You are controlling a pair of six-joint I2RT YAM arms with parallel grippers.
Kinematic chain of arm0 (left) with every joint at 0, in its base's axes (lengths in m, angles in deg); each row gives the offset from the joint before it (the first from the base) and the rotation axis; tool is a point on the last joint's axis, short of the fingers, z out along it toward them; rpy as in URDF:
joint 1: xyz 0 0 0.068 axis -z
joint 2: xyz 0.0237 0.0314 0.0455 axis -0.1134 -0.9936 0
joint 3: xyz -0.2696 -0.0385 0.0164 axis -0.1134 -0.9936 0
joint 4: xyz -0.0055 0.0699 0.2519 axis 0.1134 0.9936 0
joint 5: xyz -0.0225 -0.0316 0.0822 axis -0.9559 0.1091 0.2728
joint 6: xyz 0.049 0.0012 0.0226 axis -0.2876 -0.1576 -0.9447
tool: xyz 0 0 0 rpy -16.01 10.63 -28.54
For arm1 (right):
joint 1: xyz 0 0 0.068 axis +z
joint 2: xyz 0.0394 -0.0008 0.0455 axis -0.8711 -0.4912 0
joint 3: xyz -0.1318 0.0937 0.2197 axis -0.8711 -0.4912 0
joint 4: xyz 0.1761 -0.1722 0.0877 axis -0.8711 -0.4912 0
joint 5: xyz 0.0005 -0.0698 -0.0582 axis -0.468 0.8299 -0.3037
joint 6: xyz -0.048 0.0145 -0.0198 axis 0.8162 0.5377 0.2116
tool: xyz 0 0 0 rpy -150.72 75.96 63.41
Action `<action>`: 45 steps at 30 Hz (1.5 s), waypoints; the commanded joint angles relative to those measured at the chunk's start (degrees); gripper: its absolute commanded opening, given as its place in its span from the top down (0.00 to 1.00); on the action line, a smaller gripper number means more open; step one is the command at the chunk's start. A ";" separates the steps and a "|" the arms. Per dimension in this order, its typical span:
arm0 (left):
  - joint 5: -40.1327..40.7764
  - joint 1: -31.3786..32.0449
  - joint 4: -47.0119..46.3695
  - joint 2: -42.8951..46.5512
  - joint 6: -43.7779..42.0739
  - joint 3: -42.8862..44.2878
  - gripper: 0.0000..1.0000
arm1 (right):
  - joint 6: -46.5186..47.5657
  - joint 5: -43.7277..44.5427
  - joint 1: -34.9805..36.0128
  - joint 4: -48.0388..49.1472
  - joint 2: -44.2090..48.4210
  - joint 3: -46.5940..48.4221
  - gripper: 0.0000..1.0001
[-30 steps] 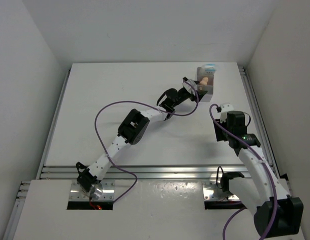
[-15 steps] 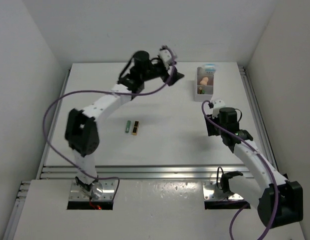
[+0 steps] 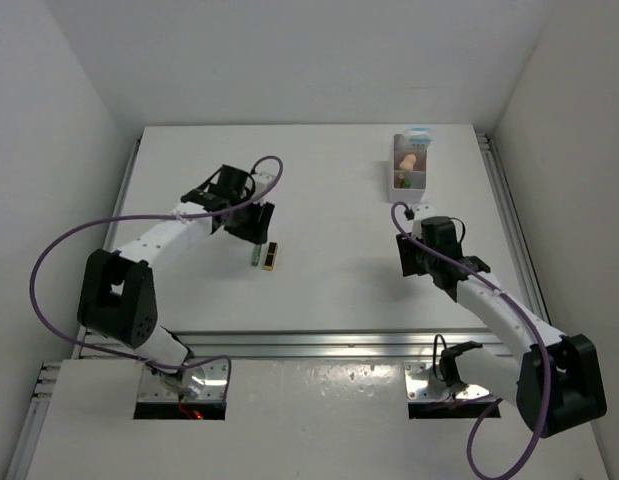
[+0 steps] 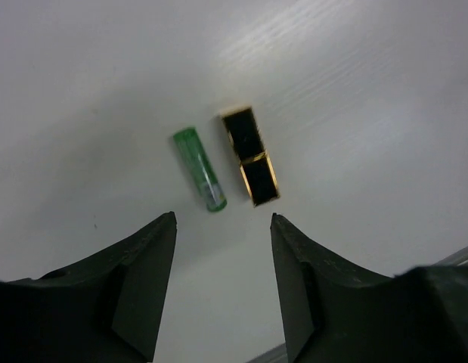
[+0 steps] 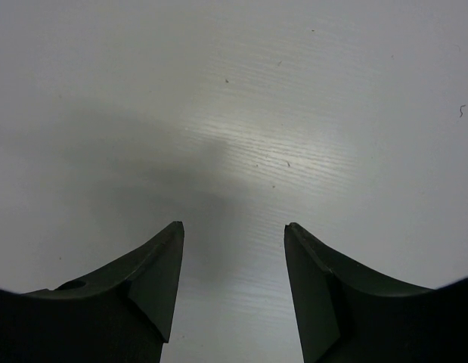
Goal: Organize the makeup
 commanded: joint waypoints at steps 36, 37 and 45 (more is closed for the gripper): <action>9.91 -0.17 -8.37 -16.18 3.73 -2.55 0.69 | -1.69 4.56 0.64 -3.59 -1.75 4.55 0.43; 9.91 -0.17 -8.37 -16.19 3.73 -2.55 0.74 | -1.87 4.73 0.73 -3.59 -1.66 4.55 0.43; 11.05 -1.23 -8.90 -16.19 3.21 -0.28 1.00 | -3.54 5.87 0.47 -3.77 -0.87 4.20 0.43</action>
